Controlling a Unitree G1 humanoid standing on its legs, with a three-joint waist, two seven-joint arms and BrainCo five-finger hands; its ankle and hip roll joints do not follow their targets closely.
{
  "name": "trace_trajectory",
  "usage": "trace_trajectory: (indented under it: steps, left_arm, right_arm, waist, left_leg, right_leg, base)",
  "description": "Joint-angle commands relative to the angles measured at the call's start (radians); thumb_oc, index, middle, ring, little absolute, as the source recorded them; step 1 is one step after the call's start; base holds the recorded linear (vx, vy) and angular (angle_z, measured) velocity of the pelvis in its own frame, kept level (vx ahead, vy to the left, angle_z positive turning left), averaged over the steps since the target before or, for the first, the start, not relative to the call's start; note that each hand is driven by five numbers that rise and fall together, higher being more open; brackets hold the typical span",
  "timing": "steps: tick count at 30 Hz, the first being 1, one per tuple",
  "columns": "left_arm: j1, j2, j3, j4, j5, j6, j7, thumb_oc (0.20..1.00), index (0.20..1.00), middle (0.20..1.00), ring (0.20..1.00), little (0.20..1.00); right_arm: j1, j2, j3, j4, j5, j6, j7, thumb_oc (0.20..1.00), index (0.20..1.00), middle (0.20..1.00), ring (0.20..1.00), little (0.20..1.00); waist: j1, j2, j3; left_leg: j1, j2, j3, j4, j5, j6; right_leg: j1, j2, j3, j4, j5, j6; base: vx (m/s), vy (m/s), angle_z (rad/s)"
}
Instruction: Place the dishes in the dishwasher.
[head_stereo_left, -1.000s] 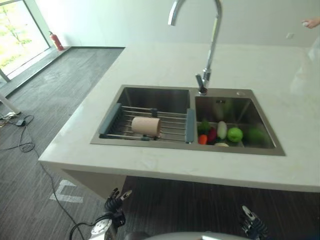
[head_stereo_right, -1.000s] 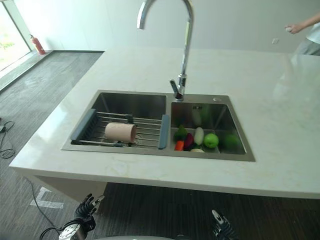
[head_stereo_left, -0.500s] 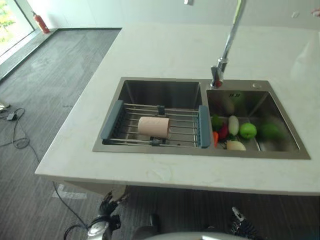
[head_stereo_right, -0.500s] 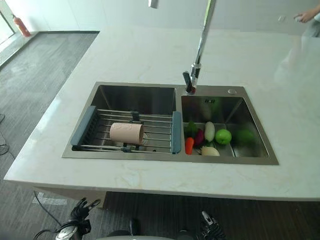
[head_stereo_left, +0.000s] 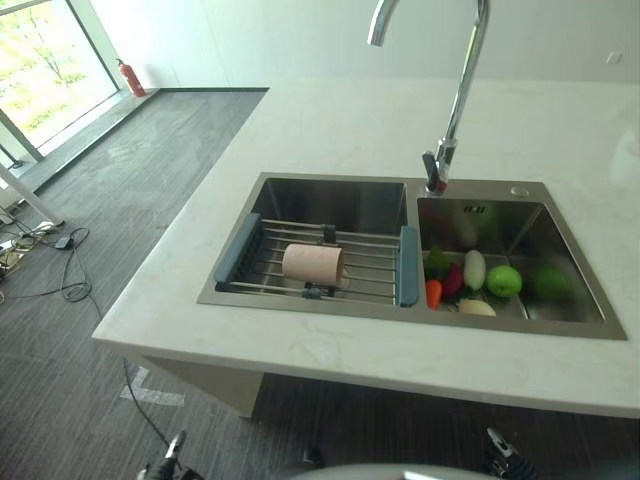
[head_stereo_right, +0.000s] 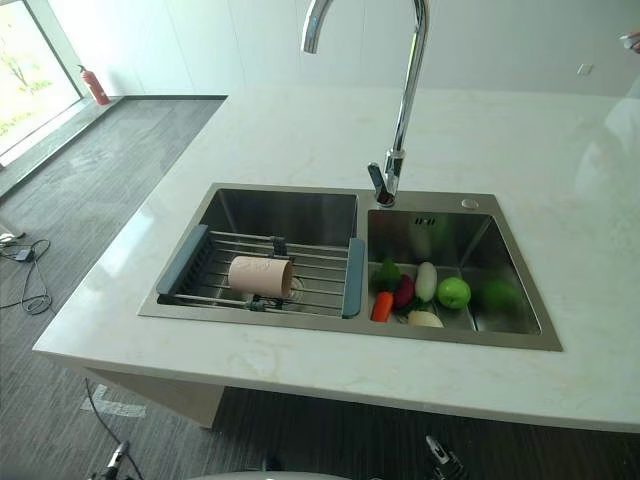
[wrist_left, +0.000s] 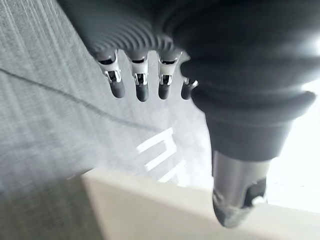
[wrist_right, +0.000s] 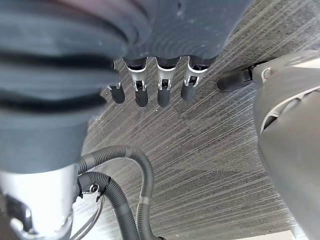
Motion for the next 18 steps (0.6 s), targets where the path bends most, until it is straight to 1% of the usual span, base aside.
trace_trajectory:
  steps: [1, 2, 3, 4, 5, 7, 9, 10, 11, 12, 14, 15, 17, 18]
  left_arm:
    - [-0.086, 0.069, 0.029, -0.061, -0.025, -0.193, 0.184, 1.0, 1.0, 1.0, 1.0, 1.0]
    - [-0.096, 0.09, 0.073, -0.109, -0.005, -0.322, 0.267, 1.0, 1.0, 1.0, 1.0, 1.0]
    - [-0.1, 0.109, 0.113, -0.177, 0.12, -0.428, 0.43, 1.0, 1.0, 1.0, 1.0, 1.0]
    - [-0.099, 0.116, 0.128, -0.233, 0.215, -0.479, 0.543, 1.0, 1.0, 1.0, 1.0, 1.0]
    - [-0.106, 0.116, 0.154, -0.316, 0.314, -0.51, 0.661, 1.0, 1.0, 1.0, 1.0, 1.0]
    - [-0.122, 0.125, 0.184, -0.447, 0.453, -0.539, 0.783, 1.0, 1.0, 1.0, 1.0, 1.0]
    - [-0.135, 0.151, 0.196, -0.562, 0.552, -0.505, 0.83, 1.0, 1.0, 1.0, 1.0, 1.0]
    - [-0.141, 0.176, 0.198, -0.642, 0.606, -0.472, 0.839, 1.0, 1.0, 1.0, 1.0, 1.0]
    - [-0.143, 0.184, 0.199, -0.672, 0.635, -0.474, 0.833, 1.0, 1.0, 1.0, 1.0, 1.0]
    - [-0.151, 0.233, 0.189, -0.82, 0.724, -0.439, 0.815, 1.0, 1.0, 1.0, 1.0, 1.0]
    - [-0.155, 0.252, 0.18, -0.866, 0.751, -0.428, 0.792, 1.0, 1.0, 1.0, 1.0, 1.0]
    - [-0.162, 0.28, 0.167, -0.909, 0.777, -0.409, 0.743, 1.0, 1.0, 1.0, 1.0, 1.0]
    - [-0.181, 0.337, 0.115, -0.966, 0.866, -0.284, 0.583, 1.0, 1.0, 1.0, 1.0, 1.0]
    - [-0.189, 0.371, 0.078, -0.975, 0.9, -0.251, 0.511, 1.0, 1.0, 1.0, 1.0, 1.0]
  right_arm:
    - [-0.052, -0.001, -0.031, 0.018, -0.011, -0.002, 0.007, 1.0, 1.0, 1.0, 1.0, 1.0]
    - [-0.05, 0.003, -0.034, 0.022, -0.011, -0.003, 0.007, 1.0, 1.0, 1.0, 1.0, 1.0]
    - [-0.045, 0.01, -0.033, 0.023, -0.005, -0.003, 0.005, 1.0, 1.0, 1.0, 1.0, 1.0]
    - [-0.04, 0.016, -0.031, 0.025, 0.002, -0.005, 0.004, 1.0, 1.0, 1.0, 1.0, 1.0]
    - [-0.035, 0.025, -0.035, 0.023, 0.005, -0.005, 0.004, 1.0, 1.0, 1.0, 1.0, 1.0]
    - [-0.026, 0.037, -0.017, 0.023, 0.017, -0.011, 0.003, 1.0, 1.0, 1.0, 1.0, 1.0]
    - [-0.018, 0.046, 0.002, 0.018, 0.029, -0.018, 0.0, 1.0, 1.0, 1.0, 1.0, 1.0]
    - [-0.011, 0.053, 0.013, 0.015, 0.039, -0.025, -0.002, 1.0, 1.0, 1.0, 1.0, 1.0]
    - [-0.006, 0.057, 0.022, 0.011, 0.046, -0.029, -0.004, 1.0, 1.0, 1.0, 1.0, 1.0]
    - [0.012, 0.067, 0.035, -0.016, 0.044, -0.033, -0.017, 1.0, 1.0, 1.0, 1.0, 1.0]
    - [0.017, 0.07, 0.041, -0.02, 0.035, -0.032, -0.032, 1.0, 1.0, 1.0, 1.0, 1.0]
    - [0.025, 0.071, 0.044, -0.022, 0.025, -0.031, -0.044, 1.0, 1.0, 1.0, 1.0, 1.0]
    - [0.034, 0.066, 0.049, -0.042, 0.03, -0.026, -0.036, 1.0, 1.0, 1.0, 1.0, 1.0]
    - [0.037, 0.066, 0.053, -0.056, 0.03, -0.022, -0.035, 1.0, 1.0, 1.0, 1.0, 1.0]
  waist:
    - [0.021, 0.018, 0.019]
    - [0.023, 0.018, 0.015]
    - [0.029, 0.015, 0.009]
    - [0.033, 0.012, 0.007]
    - [0.039, 0.008, 0.0]
    - [0.043, 0.003, -0.01]
    - [0.042, -0.001, -0.018]
    - [0.041, -0.003, -0.023]
    - [0.039, -0.005, -0.026]
    - [0.032, -0.007, -0.033]
    - [0.029, -0.006, -0.034]
    - [0.025, -0.007, -0.035]
    - [0.012, -0.004, -0.034]
    - [0.006, -0.002, -0.032]
  left_leg:
    - [-0.005, 0.021, 0.0, 0.027, -0.093, -0.04]
    - [-0.003, 0.02, -0.004, 0.025, -0.094, -0.04]
    - [-0.001, 0.02, -0.011, 0.024, -0.097, -0.04]
    - [0.005, 0.021, -0.015, 0.024, -0.104, -0.042]
    - [0.001, 0.022, -0.022, 0.021, -0.1, -0.042]
    - [0.006, 0.024, -0.03, 0.017, -0.101, -0.046]
    - [0.012, 0.025, -0.034, 0.015, -0.103, -0.048]
    - [0.015, 0.026, -0.034, 0.012, -0.105, -0.049]
    - [0.016, 0.026, -0.034, 0.011, -0.106, -0.049]
    - [0.019, 0.027, -0.03, 0.01, -0.108, -0.049]
    - [0.021, 0.028, -0.028, 0.01, -0.109, -0.048]
    - [0.022, 0.029, -0.024, 0.01, -0.109, -0.048]
    - [0.028, 0.03, -0.014, 0.01, -0.112, -0.048]
    - [0.031, 0.03, -0.008, 0.01, -0.114, -0.047]
  right_leg:
    - [-0.058, -0.044, -0.011, 0.056, -0.06, 0.03]
    - [-0.052, -0.046, -0.014, 0.051, -0.061, 0.03]
    - [-0.046, -0.045, -0.015, 0.046, -0.062, 0.027]
    - [-0.039, -0.044, -0.018, 0.045, -0.068, 0.027]
    - [-0.04, -0.043, -0.019, 0.042, -0.064, 0.025]
    - [-0.032, -0.042, -0.023, 0.037, -0.066, 0.022]
    - [-0.024, -0.039, -0.022, 0.032, -0.067, 0.02]
    - [-0.02, -0.038, -0.021, 0.027, -0.067, 0.019]
    - [-0.017, -0.038, -0.02, 0.023, -0.067, 0.019]
    - [-0.013, -0.037, -0.014, 0.014, -0.064, 0.021]
    - [-0.013, -0.036, -0.011, 0.013, -0.063, 0.022]
    - [-0.013, -0.036, -0.007, 0.012, -0.061, 0.023]
    - [-0.011, -0.034, 0.0, 0.009, -0.058, 0.027]
    - [-0.01, -0.034, 0.003, 0.009, -0.056, 0.029]
  base:
    - [-0.01, 0.034, 0.1]
    - [0.03, -0.006, 0.07]
    - [0.06, -0.034, 0.05]
    - [0.05, -0.055, 0.09]
    - [0.05, -0.056, 0.16]
    - [0.05, -0.049, 0.15]
    - [0.06, -0.039, 0.07]
    - [0.05, -0.035, 0.05]
    - [0.05, -0.041, 0.01]
    - [0.0, 0.0, 0.0]
    - [0.0, 0.0, 0.0]
    - [0.02, -0.025, -0.04]
    - [0.0, 0.0, 0.0]
    - [0.0, -0.018, -0.03]
